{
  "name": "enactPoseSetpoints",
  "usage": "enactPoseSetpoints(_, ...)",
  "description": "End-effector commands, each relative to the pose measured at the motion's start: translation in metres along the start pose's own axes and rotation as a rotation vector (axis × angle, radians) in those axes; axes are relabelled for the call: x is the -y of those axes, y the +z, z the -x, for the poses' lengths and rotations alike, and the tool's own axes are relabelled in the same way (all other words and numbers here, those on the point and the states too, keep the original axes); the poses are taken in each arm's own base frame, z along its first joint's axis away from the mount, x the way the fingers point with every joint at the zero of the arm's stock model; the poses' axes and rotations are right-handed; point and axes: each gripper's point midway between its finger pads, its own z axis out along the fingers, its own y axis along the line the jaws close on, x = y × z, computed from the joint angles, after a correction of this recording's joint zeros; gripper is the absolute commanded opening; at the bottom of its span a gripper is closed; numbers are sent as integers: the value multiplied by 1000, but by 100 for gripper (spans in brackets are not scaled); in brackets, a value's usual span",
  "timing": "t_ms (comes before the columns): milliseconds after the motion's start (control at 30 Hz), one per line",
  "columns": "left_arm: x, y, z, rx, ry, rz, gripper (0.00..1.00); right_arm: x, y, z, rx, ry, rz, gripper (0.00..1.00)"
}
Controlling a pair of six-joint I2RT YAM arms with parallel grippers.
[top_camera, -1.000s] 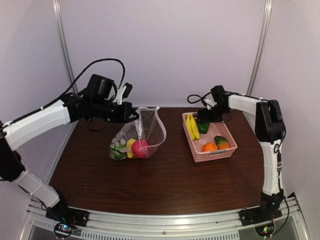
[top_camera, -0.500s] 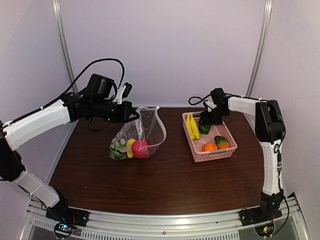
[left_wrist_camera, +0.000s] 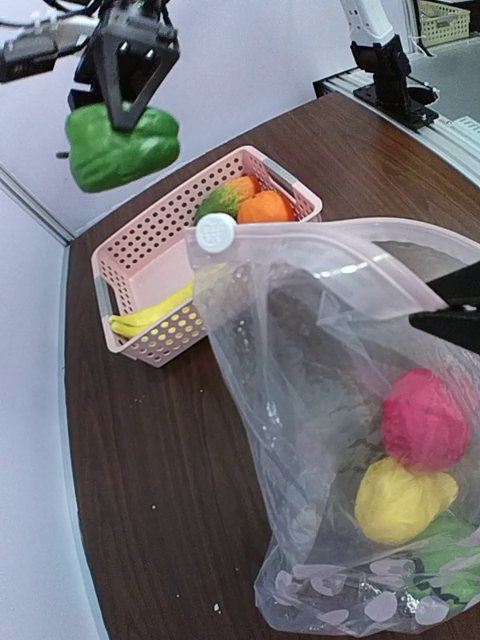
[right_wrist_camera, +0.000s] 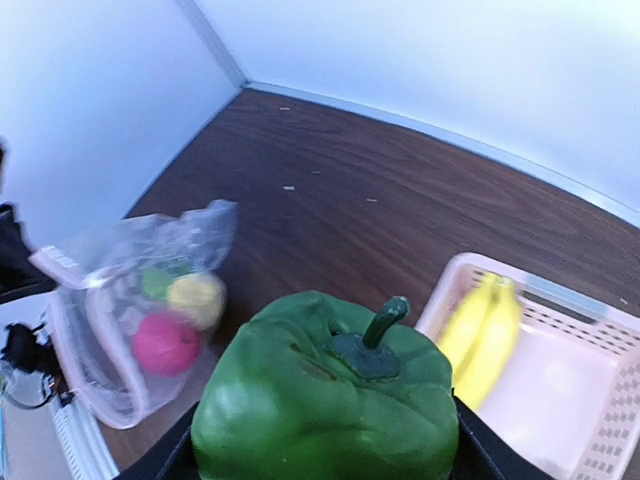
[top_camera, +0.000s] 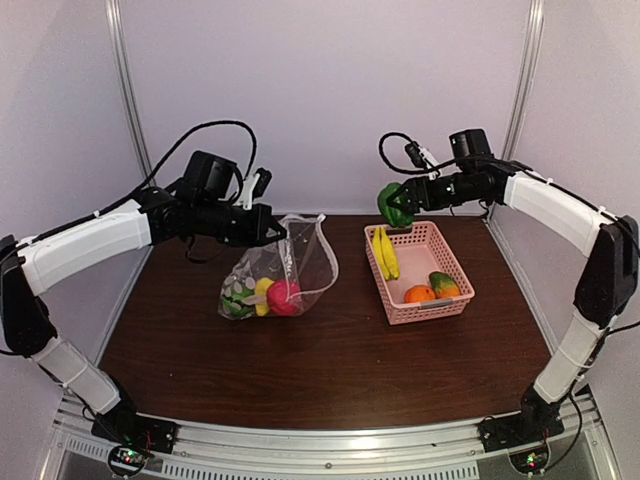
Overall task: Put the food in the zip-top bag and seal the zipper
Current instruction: Place the fake vegetable in the zipper food storage bag.
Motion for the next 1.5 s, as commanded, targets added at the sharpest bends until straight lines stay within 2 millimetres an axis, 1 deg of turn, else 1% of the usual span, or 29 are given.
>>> enactPoseSetpoints(0,16,5,19,52,-2,-61,0,-107,-24,5,49,-135,336,63)
enactPoseSetpoints(67,17,7,19,48,-10,-73,0,-139,-30,4,62,-156,425,63)
enactPoseSetpoints(167,20,10,21,59,-26,-92,0,-182,-31,-4,46,-194,527,63)
enactPoseSetpoints(233,25,9,24,67,-32,-112,0,-201,-25,-12,22,-215,557,63)
enactPoseSetpoints(267,27,8,26,69,-33,-119,0,-206,-19,-16,7,-223,547,63)
enactPoseSetpoints(300,30,7,28,73,-31,-129,0,-207,-10,-20,-9,-230,517,63)
enactPoseSetpoints(400,40,0,35,83,-26,-164,0,-215,8,-32,-51,-246,519,62)
enactPoseSetpoints(500,55,-9,40,86,-20,-218,0,-212,23,-36,-68,-210,506,61)
enactPoseSetpoints(633,74,-18,42,106,-1,-286,0,-198,41,-33,-76,-159,421,61)
enactPoseSetpoints(767,84,-15,36,95,-8,-342,0,-183,55,-31,-94,-123,325,64)
enactPoseSetpoints(800,85,-14,35,94,-10,-349,0,-178,56,-29,-86,-113,292,64)
enactPoseSetpoints(867,88,-13,34,91,-10,-356,0,-175,58,-28,-81,-105,267,67)
enactPoseSetpoints(967,88,-10,32,89,-13,-358,0,-179,58,-28,-86,-104,285,71)
enactPoseSetpoints(1100,89,-8,32,83,-16,-362,0,-183,57,-28,-83,-119,284,72)
enactPoseSetpoints(1167,91,-9,33,85,-19,-365,0,-184,58,-28,-81,-118,287,75)
enactPoseSetpoints(1233,92,-10,34,89,-21,-367,0,-190,58,-27,-82,-116,314,79)
enactPoseSetpoints(1367,91,-13,35,98,-25,-360,0,-211,55,-27,-99,-101,424,85)
enactPoseSetpoints(1467,89,-15,36,106,-26,-343,0,-226,44,-23,-99,-96,505,88)
